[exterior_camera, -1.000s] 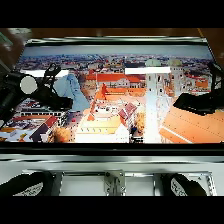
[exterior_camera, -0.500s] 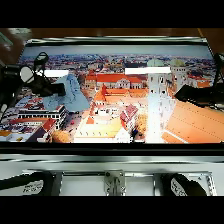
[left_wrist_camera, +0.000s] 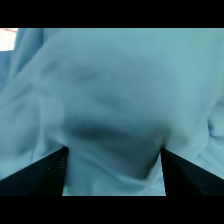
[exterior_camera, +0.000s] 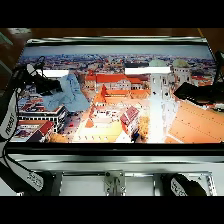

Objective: Fold the shirts.

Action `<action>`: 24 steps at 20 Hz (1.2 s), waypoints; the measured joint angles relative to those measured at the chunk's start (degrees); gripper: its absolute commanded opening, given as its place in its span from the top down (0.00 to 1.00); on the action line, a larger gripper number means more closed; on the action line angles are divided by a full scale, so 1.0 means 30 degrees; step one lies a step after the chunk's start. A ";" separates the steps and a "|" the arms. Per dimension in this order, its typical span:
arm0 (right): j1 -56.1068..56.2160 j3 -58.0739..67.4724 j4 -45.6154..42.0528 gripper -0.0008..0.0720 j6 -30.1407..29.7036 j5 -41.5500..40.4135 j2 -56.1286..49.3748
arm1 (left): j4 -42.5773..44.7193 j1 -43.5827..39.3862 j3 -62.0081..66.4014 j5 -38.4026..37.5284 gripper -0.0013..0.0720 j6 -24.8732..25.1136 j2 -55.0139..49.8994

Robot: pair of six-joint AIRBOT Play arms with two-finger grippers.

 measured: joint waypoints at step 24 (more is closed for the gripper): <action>0.0000 0.0022 0.2069 0.12 -0.2652 -0.0335 0.4590 | -0.5901 -0.9457 0.0153 0.2084 0.93 0.1690 1.6130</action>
